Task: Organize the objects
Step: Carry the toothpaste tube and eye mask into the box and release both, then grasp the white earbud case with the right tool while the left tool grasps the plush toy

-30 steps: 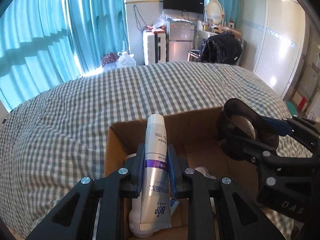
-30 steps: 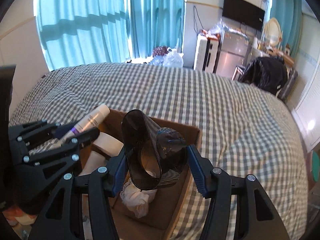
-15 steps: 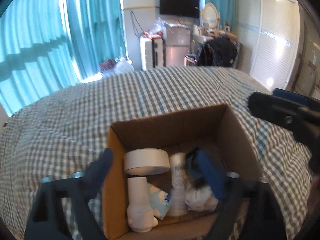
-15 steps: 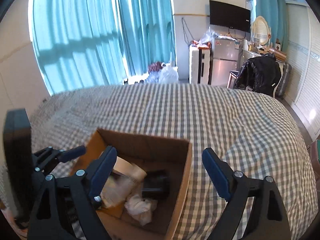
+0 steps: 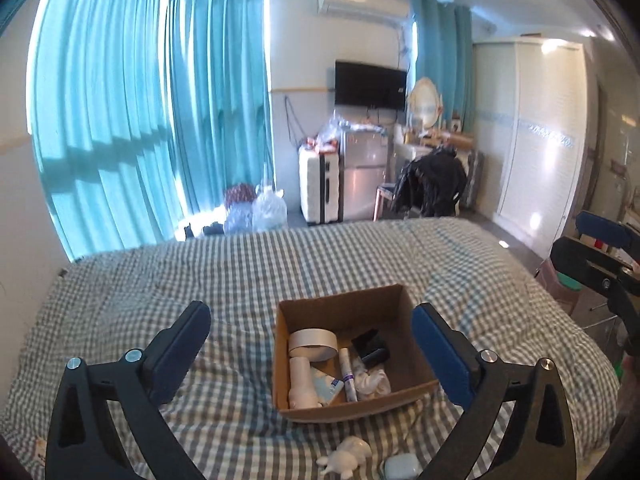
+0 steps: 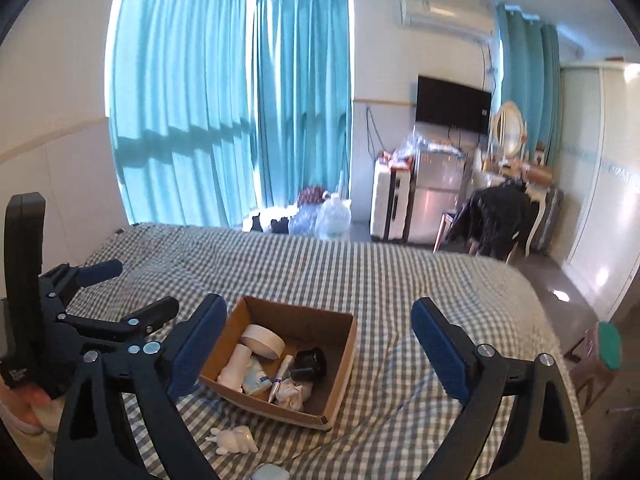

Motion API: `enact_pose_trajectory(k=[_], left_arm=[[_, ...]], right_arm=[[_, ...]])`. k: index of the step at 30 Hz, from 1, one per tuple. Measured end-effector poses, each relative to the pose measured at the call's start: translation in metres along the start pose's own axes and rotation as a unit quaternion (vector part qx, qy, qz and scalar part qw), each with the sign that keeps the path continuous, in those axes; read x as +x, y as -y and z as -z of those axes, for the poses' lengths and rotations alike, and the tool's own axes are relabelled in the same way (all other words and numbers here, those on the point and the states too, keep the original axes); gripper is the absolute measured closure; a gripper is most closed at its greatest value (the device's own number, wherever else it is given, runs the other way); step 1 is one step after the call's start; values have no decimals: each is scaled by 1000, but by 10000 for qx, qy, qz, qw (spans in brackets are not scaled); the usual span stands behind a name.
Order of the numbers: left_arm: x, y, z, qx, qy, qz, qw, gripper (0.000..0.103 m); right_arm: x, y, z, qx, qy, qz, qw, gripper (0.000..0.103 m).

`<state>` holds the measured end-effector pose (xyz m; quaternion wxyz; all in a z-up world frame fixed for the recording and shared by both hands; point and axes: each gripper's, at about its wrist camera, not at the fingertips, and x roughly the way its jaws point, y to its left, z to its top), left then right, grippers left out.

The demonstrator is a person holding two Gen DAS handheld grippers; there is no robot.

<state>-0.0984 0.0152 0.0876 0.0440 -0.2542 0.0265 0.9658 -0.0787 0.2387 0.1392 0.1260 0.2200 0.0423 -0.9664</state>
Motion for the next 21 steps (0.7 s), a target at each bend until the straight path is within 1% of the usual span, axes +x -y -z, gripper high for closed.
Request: enact_pose_trajectory(k=[2, 5, 7, 9, 11, 13, 15, 17, 19, 20, 21], left_arm=[[-20, 1, 5, 87, 56, -112, 9999, 0], [-37, 1, 17, 96, 52, -204, 9997, 0], [-41, 0, 28, 36, 3, -210, 9998, 0], [-41, -3, 43, -97, -81, -285, 9995, 0], [-34, -6, 61, -219, -202, -337, 9990, 0], [-22, -8, 82, -430, -428, -414, 9973, 0], [-15, -14, 101, -686, -614, -360, 9951, 0], [0, -19, 123, -874, -791, -255, 9927, 0], [12, -20, 140, -875, -958, -345, 9909, 0], [20, -19, 149, -824, -1088, -412, 9898, 0], [24, -18, 155, -795, -1133, -412, 9895, 0]], right_arm=[[-19, -8, 0, -76, 83, 52, 9999, 7], [-33, -18, 9, -139, 85, 123, 9998, 6], [-34, -22, 20, -175, 58, 157, 9997, 6], [-28, -28, 37, -222, -45, 164, 9996, 6], [-16, -35, 62, -288, -232, 172, 9992, 6], [-5, -39, 85, -304, -393, 171, 9986, 6], [8, -39, 110, -165, -613, 61, 9980, 6], [23, -35, 132, 97, -830, -160, 9964, 6], [37, -31, 149, 254, -1052, -231, 9939, 6], [46, -32, 159, 234, -1154, -217, 9928, 6], [51, -34, 164, 186, -1203, -189, 9924, 6]])
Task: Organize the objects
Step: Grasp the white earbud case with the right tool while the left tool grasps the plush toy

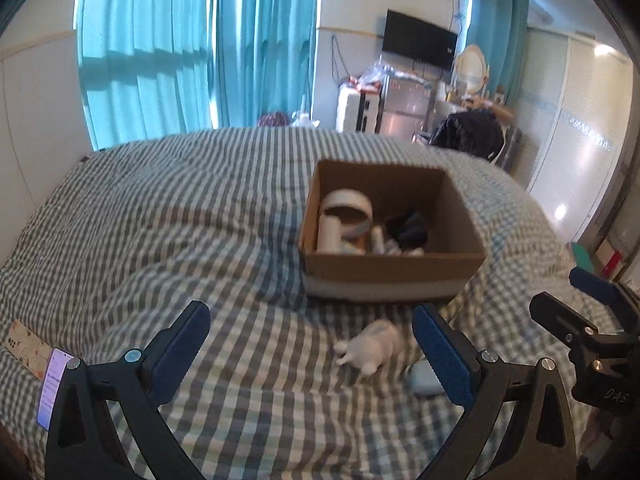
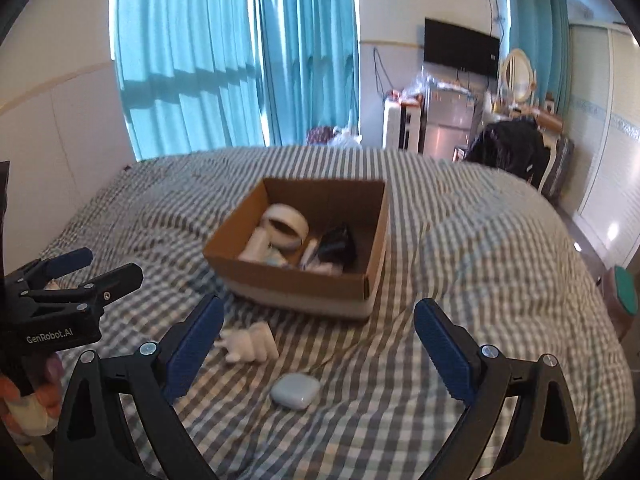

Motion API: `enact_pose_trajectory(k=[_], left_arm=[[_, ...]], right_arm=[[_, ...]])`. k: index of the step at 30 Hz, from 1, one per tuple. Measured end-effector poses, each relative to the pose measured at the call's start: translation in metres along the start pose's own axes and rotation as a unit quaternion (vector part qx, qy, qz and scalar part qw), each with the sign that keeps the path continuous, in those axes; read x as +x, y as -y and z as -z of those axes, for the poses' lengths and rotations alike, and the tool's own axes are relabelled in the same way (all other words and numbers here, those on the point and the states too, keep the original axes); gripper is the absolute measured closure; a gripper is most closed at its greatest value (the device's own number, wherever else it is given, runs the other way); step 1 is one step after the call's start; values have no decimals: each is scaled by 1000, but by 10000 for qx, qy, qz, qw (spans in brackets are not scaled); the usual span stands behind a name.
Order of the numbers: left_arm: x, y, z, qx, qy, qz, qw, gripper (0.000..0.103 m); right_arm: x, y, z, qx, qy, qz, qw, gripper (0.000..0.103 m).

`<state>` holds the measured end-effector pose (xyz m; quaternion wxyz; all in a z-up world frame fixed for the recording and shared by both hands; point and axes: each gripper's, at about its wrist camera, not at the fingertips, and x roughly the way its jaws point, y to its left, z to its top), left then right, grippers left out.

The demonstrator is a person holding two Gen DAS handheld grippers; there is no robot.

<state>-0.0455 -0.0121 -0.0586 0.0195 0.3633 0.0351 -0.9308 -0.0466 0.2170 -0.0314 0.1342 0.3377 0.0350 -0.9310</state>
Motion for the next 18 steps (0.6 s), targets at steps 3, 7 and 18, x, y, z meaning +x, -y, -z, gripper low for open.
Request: enact_pose_trajectory(k=[3, 7, 18], left_arm=[[19, 4, 13, 185, -251, -132, 9994, 0], [39, 0, 25, 322, -542, -291, 9976, 0], [68, -4, 40, 398, -1020, -509, 9927, 0]], right_arm=[[27, -8, 15, -268, -314, 230, 9989, 6], [66, -17, 39, -491, -878, 191, 9947, 7], [151, -28, 84, -450, -2357, -419, 9699, 31]])
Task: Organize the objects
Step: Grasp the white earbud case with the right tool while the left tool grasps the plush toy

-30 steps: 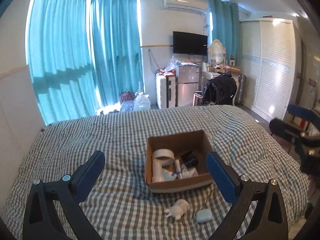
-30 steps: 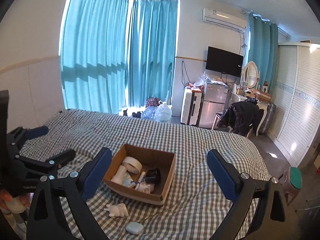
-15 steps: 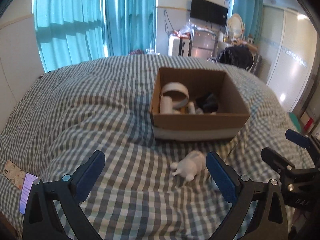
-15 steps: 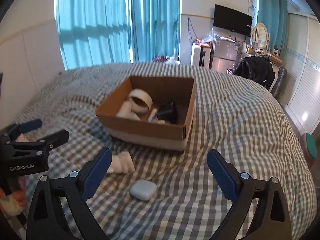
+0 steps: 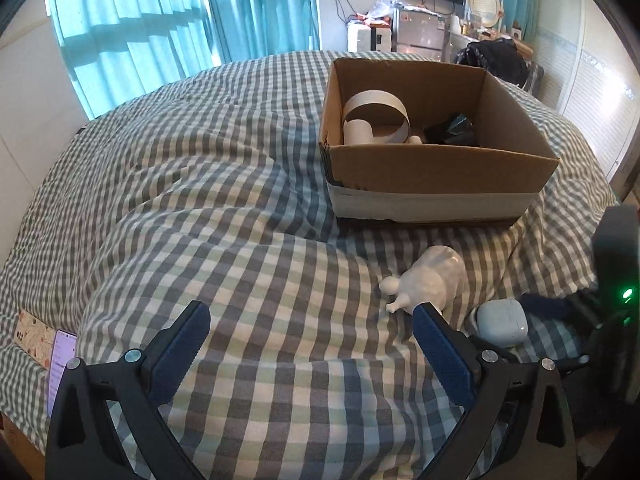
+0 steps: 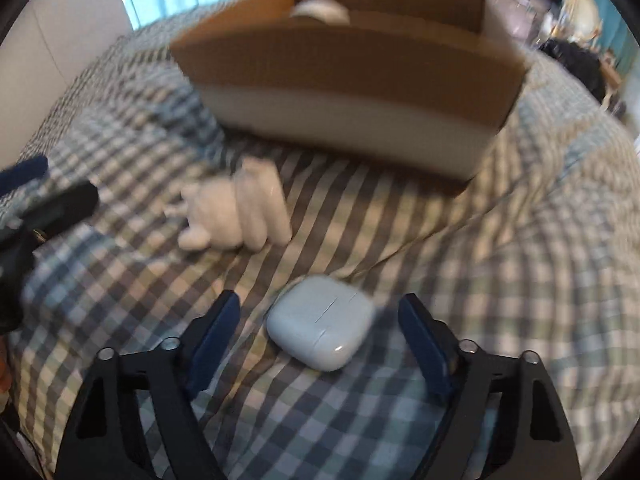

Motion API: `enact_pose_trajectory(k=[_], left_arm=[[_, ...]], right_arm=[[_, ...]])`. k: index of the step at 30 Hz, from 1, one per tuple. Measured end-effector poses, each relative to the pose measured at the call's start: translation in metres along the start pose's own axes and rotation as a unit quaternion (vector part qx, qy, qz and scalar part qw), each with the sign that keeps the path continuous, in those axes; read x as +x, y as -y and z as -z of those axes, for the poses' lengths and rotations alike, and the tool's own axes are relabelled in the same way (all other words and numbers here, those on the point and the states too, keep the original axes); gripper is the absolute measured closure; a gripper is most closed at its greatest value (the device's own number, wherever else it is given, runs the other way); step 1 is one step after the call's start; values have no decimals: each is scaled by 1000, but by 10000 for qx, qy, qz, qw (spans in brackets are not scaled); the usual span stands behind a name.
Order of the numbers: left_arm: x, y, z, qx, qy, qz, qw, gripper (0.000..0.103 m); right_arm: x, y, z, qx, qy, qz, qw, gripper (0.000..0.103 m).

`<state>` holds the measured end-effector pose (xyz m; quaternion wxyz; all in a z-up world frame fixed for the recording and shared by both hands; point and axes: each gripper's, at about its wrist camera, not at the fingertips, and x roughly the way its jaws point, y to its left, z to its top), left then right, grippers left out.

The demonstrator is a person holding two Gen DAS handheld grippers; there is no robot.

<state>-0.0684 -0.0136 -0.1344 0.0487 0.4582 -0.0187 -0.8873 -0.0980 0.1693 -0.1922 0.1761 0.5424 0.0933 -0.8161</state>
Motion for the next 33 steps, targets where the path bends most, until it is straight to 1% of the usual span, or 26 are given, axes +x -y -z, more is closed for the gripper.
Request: enact_pose_trajectory(k=[1, 2, 3, 7, 9, 13, 14, 15, 17, 20, 23, 25, 26, 27, 30, 33], left_arm=[[1, 1, 0, -3, -21, -15, 10000, 0], [3, 1, 0, -15, -53, -31, 10000, 0], [5, 2, -1, -27, -91, -42, 9999, 0], [10, 4, -1, -4, -183, -17, 9998, 0], [12, 8, -3, 36, -193, 13, 9998, 0], [22, 21, -8, 34, -287, 160, 9995, 0], [26, 26, -11, 51, -317, 285, 9991, 0], [29, 32, -14, 72, -316, 416, 9986, 0], [37, 44, -19, 114, -324, 465, 9983, 0], [54, 58, -24, 188, -462, 540, 9973, 0], [70, 70, -25, 369, -591, 553, 9960, 1], [80, 80, -23, 586, -662, 568, 9945, 5], [88, 85, -22, 701, -762, 689, 9922, 16], [94, 89, -20, 759, -859, 736, 9907, 18], [94, 91, -18, 826, -807, 724, 9907, 19], [84, 85, -19, 701, -747, 831, 9913, 19]], right_arm=[[2, -1, 2, -39, -22, 38, 10000, 36], [2, -2, 3, -57, -12, 76, 10000, 43], [1, -2, 4, -62, 9, 70, 10000, 44], [-11, 1, 9, -10, 148, -48, 9999, 44], [-29, 7, 7, 57, 322, -193, 9993, 44], [-64, 19, 4, -52, 679, -63, 9977, 45], [-69, 22, 2, -59, 740, -35, 9972, 60], [-74, 27, 0, -65, 798, 18, 9968, 65], [-79, 36, -1, -71, 845, 133, 9963, 66], [-71, 37, -2, -88, 701, 223, 9973, 69], [-67, 42, 1, 50, 699, 157, 9974, 69], [-64, 47, 1, 198, 713, 136, 9972, 69], [-64, 48, 1, 241, 714, 119, 9971, 69], [-64, 50, 2, 271, 718, 97, 9970, 69], [-63, 51, 4, 305, 718, 47, 9969, 69], [-62, 51, 6, 295, 691, 7, 9972, 68]])
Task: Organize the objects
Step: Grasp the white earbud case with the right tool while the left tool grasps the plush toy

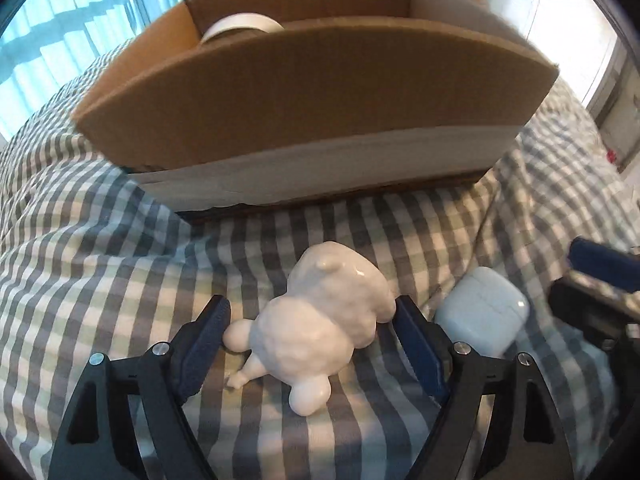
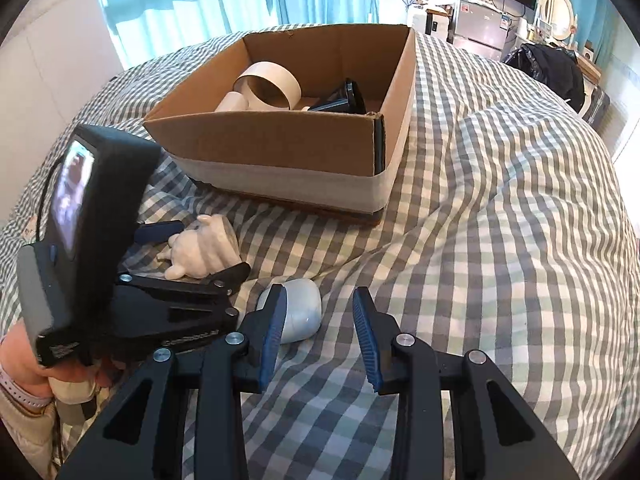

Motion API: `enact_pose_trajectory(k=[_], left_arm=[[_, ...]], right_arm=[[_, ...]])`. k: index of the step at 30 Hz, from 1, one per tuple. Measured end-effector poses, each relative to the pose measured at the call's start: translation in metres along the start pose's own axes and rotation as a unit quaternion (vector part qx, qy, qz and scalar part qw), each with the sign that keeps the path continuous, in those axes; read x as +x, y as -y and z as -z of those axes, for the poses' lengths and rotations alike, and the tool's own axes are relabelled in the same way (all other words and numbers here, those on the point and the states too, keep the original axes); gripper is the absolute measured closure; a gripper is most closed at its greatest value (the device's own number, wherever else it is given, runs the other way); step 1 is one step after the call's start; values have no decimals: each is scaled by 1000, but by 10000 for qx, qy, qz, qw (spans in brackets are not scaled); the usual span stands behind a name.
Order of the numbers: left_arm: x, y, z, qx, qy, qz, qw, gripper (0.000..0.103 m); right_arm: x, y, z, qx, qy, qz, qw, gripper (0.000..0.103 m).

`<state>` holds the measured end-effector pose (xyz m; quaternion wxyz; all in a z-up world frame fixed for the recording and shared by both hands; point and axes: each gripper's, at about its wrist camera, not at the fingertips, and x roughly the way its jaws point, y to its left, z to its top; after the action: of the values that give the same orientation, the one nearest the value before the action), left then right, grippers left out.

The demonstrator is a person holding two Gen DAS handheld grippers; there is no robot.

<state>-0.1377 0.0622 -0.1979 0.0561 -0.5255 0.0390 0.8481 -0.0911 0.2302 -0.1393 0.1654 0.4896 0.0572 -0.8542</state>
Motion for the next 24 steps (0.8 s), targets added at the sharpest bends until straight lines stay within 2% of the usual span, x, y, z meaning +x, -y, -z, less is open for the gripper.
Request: enact_pose_trajectory(k=[1, 3, 4, 9, 13, 17, 19, 24], left_arm=[[-5, -2, 1, -47, 40, 6, 10000, 19], [-17, -7, 6, -144, 84, -97, 9998, 19], [-22, -9, 8, -176, 109, -165, 9996, 19], [-56, -28, 19, -319, 366, -449, 9978, 19], [-75, -43, 24, -423, 547, -520, 9962, 19], [-83, -43, 26, -482, 637, -489, 9956, 19], [-90, -51, 30, -529, 655, -435, 9955, 19], [-100, -47, 35, -429, 743, -379, 9956, 19]], right_arm=[[1, -2, -2, -18, -15, -6, 10000, 65], [3, -7, -1, -92, -36, 6, 10000, 43], [4, -11, 0, -135, -40, 7, 9999, 41], [22, -24, -1, -368, -307, -93, 9988, 41], [49, -31, -2, -452, -723, 102, 9963, 41], [63, -35, -3, -509, -936, 332, 9937, 41], [63, -41, -3, -664, -944, 509, 9920, 52], [36, -51, -2, -773, -619, 704, 9926, 53]])
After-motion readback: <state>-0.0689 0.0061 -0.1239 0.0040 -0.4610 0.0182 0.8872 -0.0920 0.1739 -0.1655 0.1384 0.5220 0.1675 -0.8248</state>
